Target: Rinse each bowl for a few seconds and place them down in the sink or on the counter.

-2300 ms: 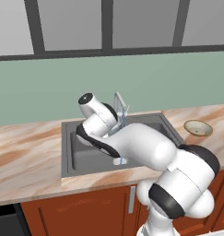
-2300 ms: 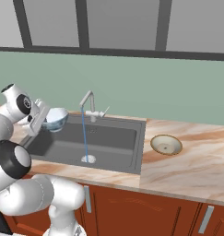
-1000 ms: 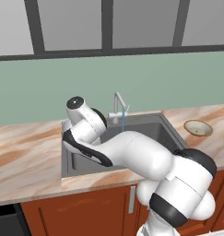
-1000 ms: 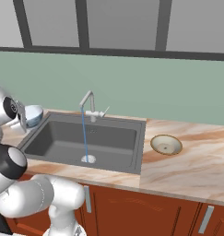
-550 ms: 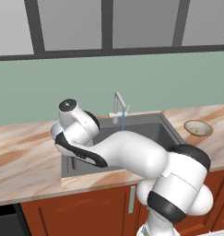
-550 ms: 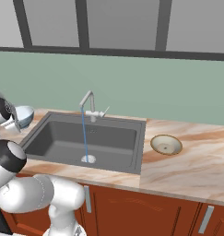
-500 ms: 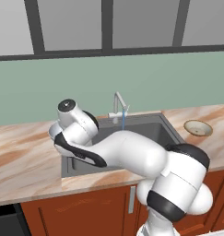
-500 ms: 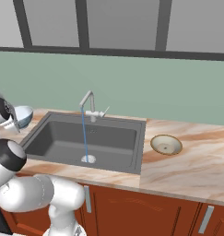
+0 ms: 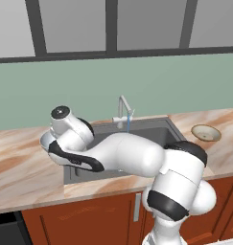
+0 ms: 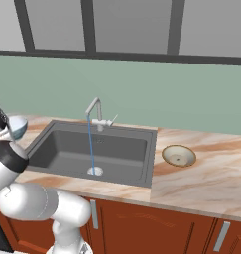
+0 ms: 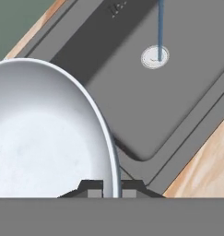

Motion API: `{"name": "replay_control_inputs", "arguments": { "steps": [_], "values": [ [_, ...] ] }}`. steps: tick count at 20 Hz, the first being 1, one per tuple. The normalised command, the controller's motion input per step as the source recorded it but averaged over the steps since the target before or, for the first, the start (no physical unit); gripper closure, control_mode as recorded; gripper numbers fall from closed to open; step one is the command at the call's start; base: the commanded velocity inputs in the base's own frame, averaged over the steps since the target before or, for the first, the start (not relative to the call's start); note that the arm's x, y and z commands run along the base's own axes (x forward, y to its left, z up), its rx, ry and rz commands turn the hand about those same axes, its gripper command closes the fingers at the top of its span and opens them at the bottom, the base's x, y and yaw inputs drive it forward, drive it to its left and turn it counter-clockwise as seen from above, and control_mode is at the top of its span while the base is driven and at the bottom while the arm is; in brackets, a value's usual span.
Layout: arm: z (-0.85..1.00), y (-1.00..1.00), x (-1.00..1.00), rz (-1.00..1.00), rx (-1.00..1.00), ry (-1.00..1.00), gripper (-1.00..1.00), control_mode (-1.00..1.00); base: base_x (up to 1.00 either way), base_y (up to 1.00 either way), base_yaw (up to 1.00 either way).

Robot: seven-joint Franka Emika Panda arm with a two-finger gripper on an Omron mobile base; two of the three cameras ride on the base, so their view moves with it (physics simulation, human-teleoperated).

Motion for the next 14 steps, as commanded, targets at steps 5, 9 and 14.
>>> {"name": "replay_control_inputs", "arguments": {
  "steps": [5,9,14],
  "values": [
    [-0.24,0.21,0.0,0.0,0.01,0.0,1.0,-1.0,0.0,0.0,0.0],
    [-0.28,0.18,0.04,0.0,0.03,0.01,1.0,-1.0,0.0,0.0,0.0],
    [-0.23,0.23,0.06,0.0,0.03,0.01,1.0,-1.0,0.0,0.0,0.0]
  ]
}}
